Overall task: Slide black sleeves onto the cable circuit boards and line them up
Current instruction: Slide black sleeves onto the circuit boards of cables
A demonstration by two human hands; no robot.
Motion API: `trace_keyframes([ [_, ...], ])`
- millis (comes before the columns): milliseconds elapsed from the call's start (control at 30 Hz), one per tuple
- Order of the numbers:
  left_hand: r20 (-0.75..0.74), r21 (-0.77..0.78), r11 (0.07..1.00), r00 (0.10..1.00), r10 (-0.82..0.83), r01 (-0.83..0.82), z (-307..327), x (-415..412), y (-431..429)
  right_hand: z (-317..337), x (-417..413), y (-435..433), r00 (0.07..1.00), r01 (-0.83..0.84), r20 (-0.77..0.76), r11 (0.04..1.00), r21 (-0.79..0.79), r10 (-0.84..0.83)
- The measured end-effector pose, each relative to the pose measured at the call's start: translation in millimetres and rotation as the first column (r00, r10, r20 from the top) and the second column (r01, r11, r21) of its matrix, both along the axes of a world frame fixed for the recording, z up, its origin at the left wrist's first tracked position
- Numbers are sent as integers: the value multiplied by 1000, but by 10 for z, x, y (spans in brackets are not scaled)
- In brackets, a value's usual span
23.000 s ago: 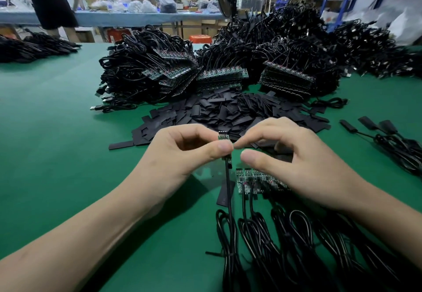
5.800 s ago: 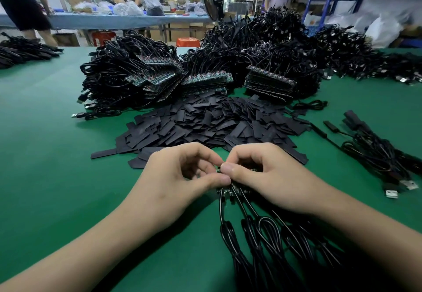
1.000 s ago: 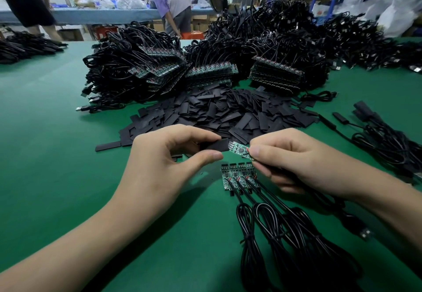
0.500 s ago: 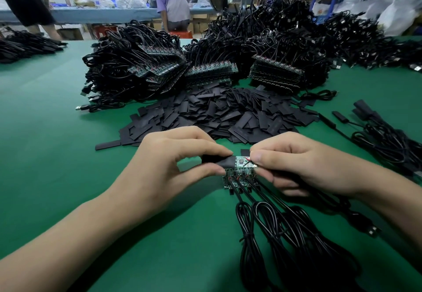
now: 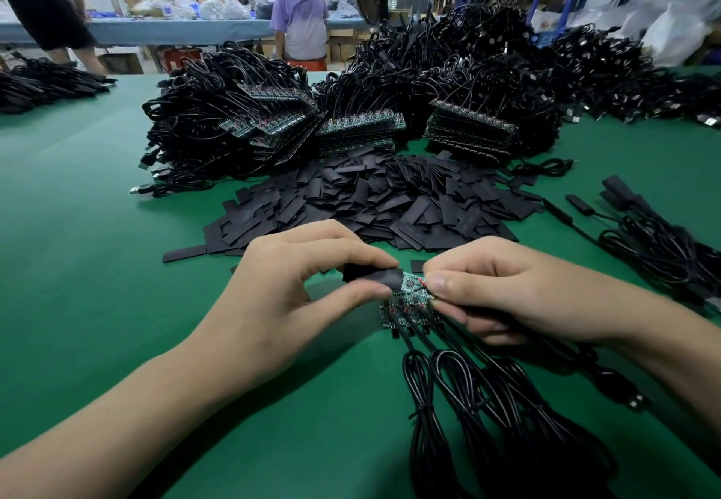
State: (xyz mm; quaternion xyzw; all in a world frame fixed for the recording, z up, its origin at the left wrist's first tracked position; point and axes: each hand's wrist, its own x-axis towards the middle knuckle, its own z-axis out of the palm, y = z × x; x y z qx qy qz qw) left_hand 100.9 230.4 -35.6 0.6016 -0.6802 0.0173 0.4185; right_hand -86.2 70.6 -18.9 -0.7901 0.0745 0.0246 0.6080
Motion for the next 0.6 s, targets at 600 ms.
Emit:
trace_keyframes([
  [600, 71, -94, 995, 997, 37, -30, 44, -55, 20, -22, 33, 48, 992, 92, 105, 981, -171, -74],
])
